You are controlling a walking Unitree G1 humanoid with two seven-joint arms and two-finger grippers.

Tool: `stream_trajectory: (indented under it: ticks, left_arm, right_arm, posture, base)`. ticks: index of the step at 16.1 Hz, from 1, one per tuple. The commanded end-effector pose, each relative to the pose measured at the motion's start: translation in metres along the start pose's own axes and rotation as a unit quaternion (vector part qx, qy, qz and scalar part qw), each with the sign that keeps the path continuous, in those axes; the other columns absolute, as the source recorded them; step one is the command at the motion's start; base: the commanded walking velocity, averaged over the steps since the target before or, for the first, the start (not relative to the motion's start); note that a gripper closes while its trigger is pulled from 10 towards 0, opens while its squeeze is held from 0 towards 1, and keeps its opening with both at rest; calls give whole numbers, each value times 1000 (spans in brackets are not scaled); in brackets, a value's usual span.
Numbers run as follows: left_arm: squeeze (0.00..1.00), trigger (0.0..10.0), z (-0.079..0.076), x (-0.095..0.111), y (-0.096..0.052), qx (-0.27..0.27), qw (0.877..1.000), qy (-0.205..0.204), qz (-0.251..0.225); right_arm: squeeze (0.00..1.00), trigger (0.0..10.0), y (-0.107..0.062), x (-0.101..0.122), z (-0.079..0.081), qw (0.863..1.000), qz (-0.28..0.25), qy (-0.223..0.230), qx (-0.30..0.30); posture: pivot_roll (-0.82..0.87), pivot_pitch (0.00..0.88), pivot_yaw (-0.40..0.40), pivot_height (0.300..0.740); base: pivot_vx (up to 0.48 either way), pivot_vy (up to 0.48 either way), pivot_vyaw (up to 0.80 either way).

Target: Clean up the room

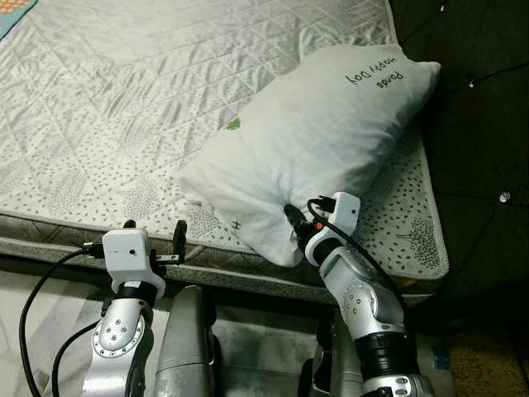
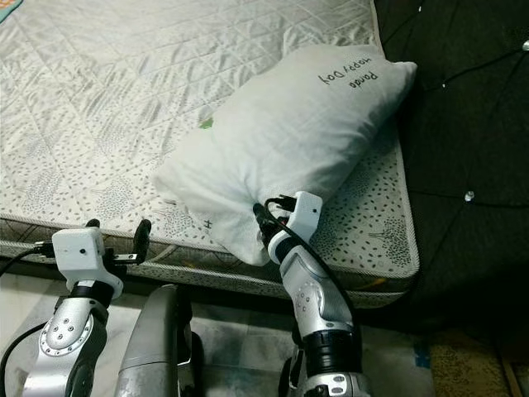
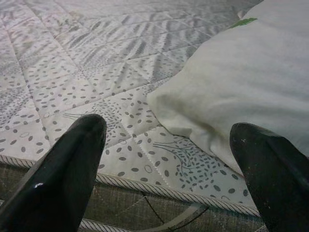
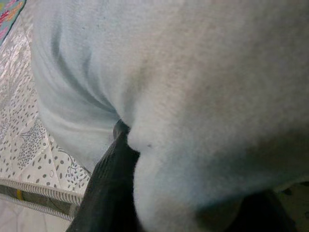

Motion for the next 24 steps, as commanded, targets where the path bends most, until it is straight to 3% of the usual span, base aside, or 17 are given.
stream_trajectory:
  ticks: [1,7,9,11,12,14,15,19,22,24]
  left_arm:
    - [0,10000,3,-6,-3,6,1000,3,10]
    - [0,10000,-4,-3,7,-1,1000,0,0]
    - [0,10000,-3,-3,7,0,1000,0,-1]
    - [0,10000,-2,-5,6,2,1000,0,-2]
    - [0,10000,-2,-5,6,2,1000,0,-2]
    - [0,10000,-1,-5,7,5,1000,1,-3]
    - [0,10000,-2,-5,8,5,1000,0,-4]
    - [0,10000,-1,-4,9,8,1000,1,-9]
    - [0,10000,-1,-4,8,8,1000,3,-9]
    - [0,10000,-1,-3,8,7,1000,4,-9]
  right_arm:
    - [0,0,3,10,4,1000,-19,-14,6]
    - [0,0,12,31,-8,998,-47,-36,2]
    - [0,0,18,51,-25,995,-66,-67,-22]
    - [0,0,22,83,-49,991,-92,-82,-58]
    - [0,0,22,94,-53,989,-103,-82,-64]
    - [0,0,21,143,-65,978,-156,-103,-88]
    - [0,0,15,168,-81,969,-183,-114,-123]
    - [0,0,-19,223,-130,931,-237,-141,-240]
    - [0,0,-48,246,-161,901,-254,-171,-308]
    - [0,0,-64,250,-179,888,-252,-186,-338]
  posture:
    - [121,188,-17,583]
    - [114,153,-10,583]
    - [111,148,-11,583]
    - [114,141,-12,583]
    - [114,141,-12,583]
    - [109,133,-11,583]
    - [109,127,-13,583]
    - [109,127,-13,583]
    - [114,128,-8,583]
    - [115,131,-9,583]
  base:
    - [0,0,0]
    - [0,0,0]
    - [0,0,0]
    - [0,0,0]
    - [0,0,0]
    - [0,0,0]
    - [0,0,0]
    - [0,0,0]
    - [0,0,0]
    - [0,0,0]
Point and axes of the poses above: a point about 5 cm out from each wrist's last joint towards the gripper, its own y axis pointing out of the wrist towards the gripper, its own x axis along the axis of the wrist's last joint, z = x × y, the point moved 3 cm from there along y, pointing out of the wrist towards the gripper, and after that the axes turned 9 degrees about -y, right-handed, at the moved point
